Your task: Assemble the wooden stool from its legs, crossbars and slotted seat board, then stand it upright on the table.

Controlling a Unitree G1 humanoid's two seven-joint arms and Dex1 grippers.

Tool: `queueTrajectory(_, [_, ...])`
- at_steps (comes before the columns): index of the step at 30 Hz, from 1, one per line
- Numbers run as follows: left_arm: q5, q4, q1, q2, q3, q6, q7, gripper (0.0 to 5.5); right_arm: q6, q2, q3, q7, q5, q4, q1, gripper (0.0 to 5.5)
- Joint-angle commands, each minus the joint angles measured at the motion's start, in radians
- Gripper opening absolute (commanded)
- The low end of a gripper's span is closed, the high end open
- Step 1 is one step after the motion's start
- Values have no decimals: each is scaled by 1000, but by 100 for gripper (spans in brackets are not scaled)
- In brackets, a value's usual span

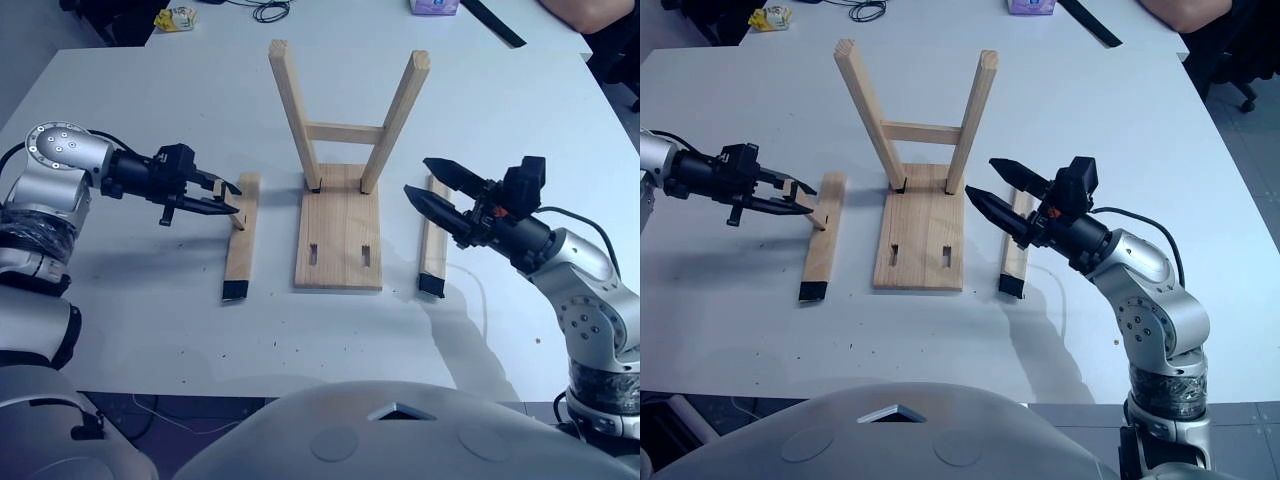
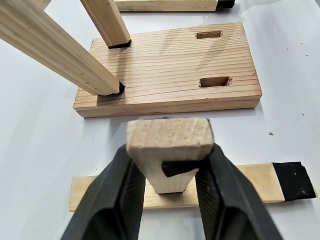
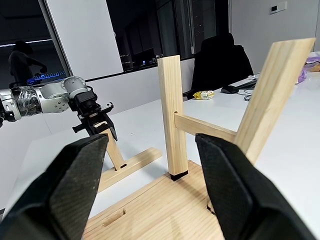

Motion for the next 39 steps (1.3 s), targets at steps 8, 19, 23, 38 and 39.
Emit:
queueTrajectory(8, [113, 133, 91, -70, -5, 24, -20, 131, 2, -32, 3, 31, 7, 48, -60, 321])
queueTrajectory(19, [149, 239, 19, -122, 24, 32, -20, 131, 1, -35, 15, 48, -2, 75, -86, 321])
queueTrajectory(23, [187, 290, 2, -163, 85, 9, 2, 131, -2, -36, 14, 53, -4, 82, -91, 321])
queueTrajectory(38, [225, 76, 85, -151, 394, 132, 112, 264, -14, -14, 8, 14, -1, 48, -15, 321])
queueTrajectory(39, [218, 32, 118, -141, 413, 146, 111, 264, -13, -14, 6, 10, 1, 43, -7, 321])
